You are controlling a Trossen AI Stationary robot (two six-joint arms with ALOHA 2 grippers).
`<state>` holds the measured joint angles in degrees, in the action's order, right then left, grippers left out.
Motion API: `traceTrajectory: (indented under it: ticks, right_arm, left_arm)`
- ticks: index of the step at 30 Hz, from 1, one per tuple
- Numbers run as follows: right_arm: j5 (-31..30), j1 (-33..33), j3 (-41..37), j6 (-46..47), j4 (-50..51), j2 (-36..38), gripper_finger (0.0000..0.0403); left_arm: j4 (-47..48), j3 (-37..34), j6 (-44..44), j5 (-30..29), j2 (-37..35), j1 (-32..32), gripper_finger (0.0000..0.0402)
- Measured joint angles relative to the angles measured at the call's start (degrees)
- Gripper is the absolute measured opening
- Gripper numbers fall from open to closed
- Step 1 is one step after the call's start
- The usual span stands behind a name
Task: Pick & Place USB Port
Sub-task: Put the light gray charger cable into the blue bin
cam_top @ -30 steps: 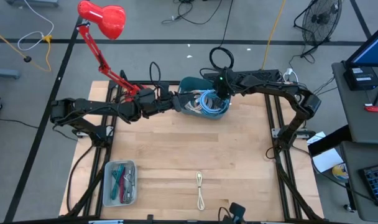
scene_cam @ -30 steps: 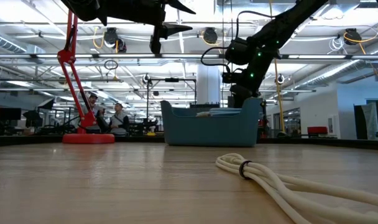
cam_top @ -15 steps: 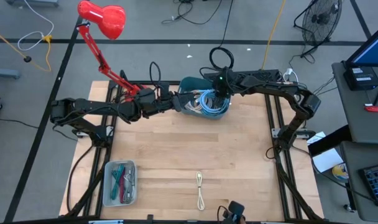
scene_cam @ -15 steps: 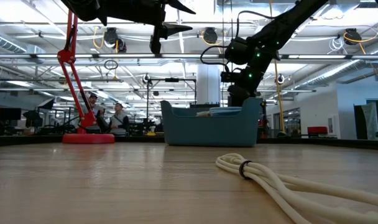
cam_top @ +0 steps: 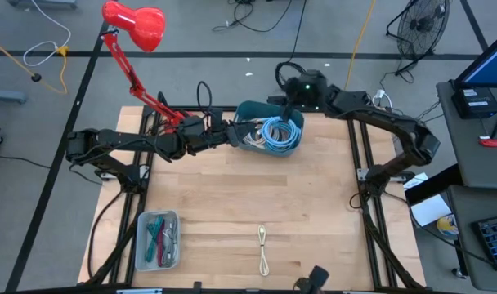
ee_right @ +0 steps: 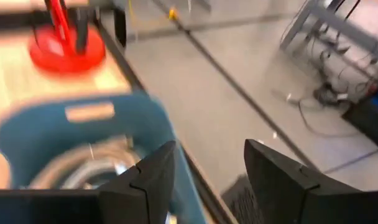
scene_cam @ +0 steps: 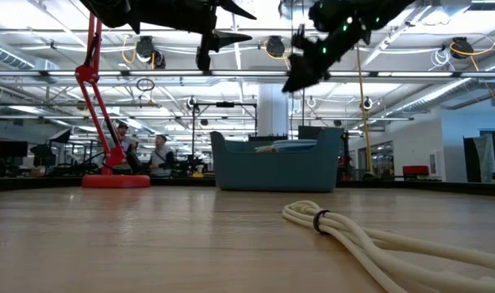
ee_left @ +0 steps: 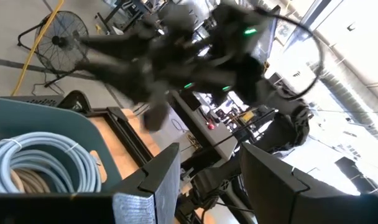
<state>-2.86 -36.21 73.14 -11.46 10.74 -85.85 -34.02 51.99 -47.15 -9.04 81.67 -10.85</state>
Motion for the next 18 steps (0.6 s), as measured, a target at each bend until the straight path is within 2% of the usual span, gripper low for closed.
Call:
traceTrajectory:
  ticks: [3, 7, 13, 18]
  right_arm:
    - [1.49, 1.11, 1.97, 1.71, -1.1, 2.66, 0.0178]
    - [9.09, 3.01, 2.33, 5.41, -5.42, 7.27, 0.0173]
    - [18.21, 6.94, 2.36, 16.14, -13.67, 12.79, 0.0172]
    - [23.9, 12.01, 2.36, 22.1, -15.33, 16.13, 0.0171]
  left_arm:
    - [0.0, 0.0, 0.1, 0.04, 0.0, 0.0, 0.0168]
    - [-0.02, 0.0, 0.12, 2.45, 0.0, 0.0, 0.0168]
    - [-0.02, 0.0, 0.13, 9.32, 0.0, 0.02, 0.0168]
    - [-0.04, 0.0, -0.07, 16.79, 0.0, 0.58, 0.0168]
